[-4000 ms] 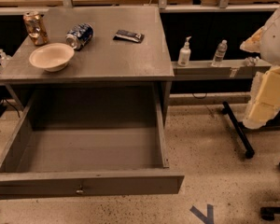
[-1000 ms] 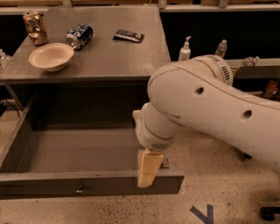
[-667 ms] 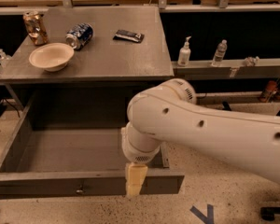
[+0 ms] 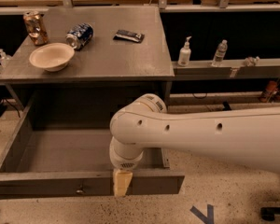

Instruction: Close top drawer

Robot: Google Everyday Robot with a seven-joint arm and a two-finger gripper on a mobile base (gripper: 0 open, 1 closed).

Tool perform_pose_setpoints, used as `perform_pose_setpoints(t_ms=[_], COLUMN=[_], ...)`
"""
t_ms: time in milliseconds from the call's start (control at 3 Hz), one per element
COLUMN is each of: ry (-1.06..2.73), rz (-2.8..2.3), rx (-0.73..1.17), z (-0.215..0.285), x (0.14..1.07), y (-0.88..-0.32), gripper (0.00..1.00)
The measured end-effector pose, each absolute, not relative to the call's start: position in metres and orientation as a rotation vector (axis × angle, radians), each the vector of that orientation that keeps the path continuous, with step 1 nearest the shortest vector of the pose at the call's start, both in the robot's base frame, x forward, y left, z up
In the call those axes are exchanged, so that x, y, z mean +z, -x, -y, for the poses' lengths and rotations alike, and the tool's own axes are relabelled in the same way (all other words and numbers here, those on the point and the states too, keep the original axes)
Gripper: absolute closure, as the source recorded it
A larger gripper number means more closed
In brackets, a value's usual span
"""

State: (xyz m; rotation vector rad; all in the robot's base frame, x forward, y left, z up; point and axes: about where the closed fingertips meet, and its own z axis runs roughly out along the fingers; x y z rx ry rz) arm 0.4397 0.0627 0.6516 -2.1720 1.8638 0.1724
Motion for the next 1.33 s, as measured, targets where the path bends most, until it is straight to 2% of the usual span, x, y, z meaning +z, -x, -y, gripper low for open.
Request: perform_pose_setpoints(t_ms=[667, 1000, 1333], ry=[2.097, 2.073, 2.069], rz=[-1.865, -1.856, -1.854], rx=[0.091, 0.035, 0.025], z=[-0.061, -0.066, -0.067], x=[0.663, 0.674, 0.676], y=[-0.490, -0.521, -0.526], gripper=[0.62, 0.65, 0.58])
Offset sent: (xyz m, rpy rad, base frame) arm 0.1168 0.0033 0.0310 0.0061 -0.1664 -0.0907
